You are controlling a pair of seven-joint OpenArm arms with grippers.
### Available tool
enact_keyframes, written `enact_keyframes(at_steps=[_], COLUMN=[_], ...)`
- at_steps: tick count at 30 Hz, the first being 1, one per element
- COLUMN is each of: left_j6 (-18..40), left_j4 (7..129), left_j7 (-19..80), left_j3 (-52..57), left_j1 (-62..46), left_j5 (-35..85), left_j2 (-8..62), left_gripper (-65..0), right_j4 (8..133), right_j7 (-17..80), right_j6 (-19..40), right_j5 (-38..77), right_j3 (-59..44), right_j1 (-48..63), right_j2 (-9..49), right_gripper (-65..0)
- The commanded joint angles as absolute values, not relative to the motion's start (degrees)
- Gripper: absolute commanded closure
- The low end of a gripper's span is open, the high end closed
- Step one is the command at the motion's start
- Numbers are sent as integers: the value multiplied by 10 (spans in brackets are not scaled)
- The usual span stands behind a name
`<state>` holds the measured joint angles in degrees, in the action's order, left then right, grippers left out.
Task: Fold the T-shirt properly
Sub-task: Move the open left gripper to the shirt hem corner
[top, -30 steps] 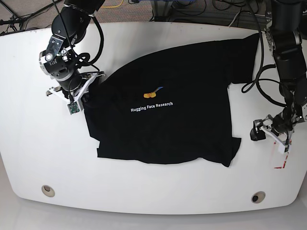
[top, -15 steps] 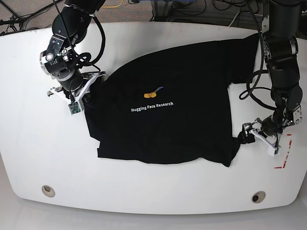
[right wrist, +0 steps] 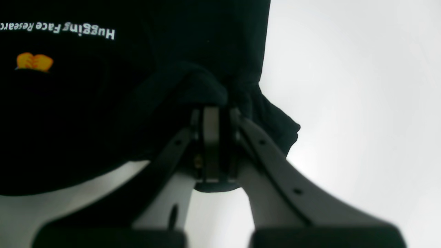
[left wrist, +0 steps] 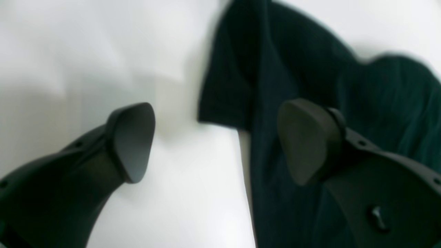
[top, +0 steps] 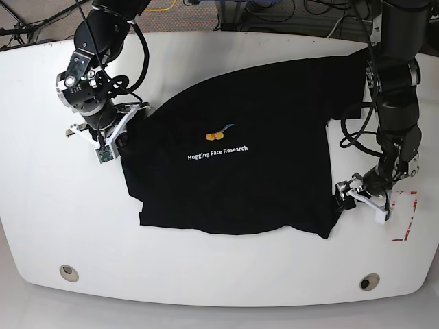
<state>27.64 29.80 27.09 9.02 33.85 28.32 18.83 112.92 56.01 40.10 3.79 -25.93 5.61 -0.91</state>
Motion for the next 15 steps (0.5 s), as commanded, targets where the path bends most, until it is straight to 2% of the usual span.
enact_keyframes(at_steps=[1, 11, 14, 15], left_j6=[273, 273, 273, 273], left_j4=[283, 267, 267, 267], left_j7=[279, 255, 255, 255], left_j3=[90, 90, 90, 90], left_j1=[361, 363, 363, 363], left_j5=[278, 278, 278, 278], left_j2=[194, 165, 158, 155], left_gripper=[-542, -537, -500, -467], right_j4=[1141, 1140, 1140, 1140], right_j7=[548, 548, 548, 548], right_j6=[400, 400, 400, 400], right_j5=[45, 45, 45, 45], right_j3=[-260, -261, -261, -261], right_j1=[50, 51, 51, 51], right_j2=[-5, -5, -5, -5], right_gripper=[-21, -21, -21, -21])
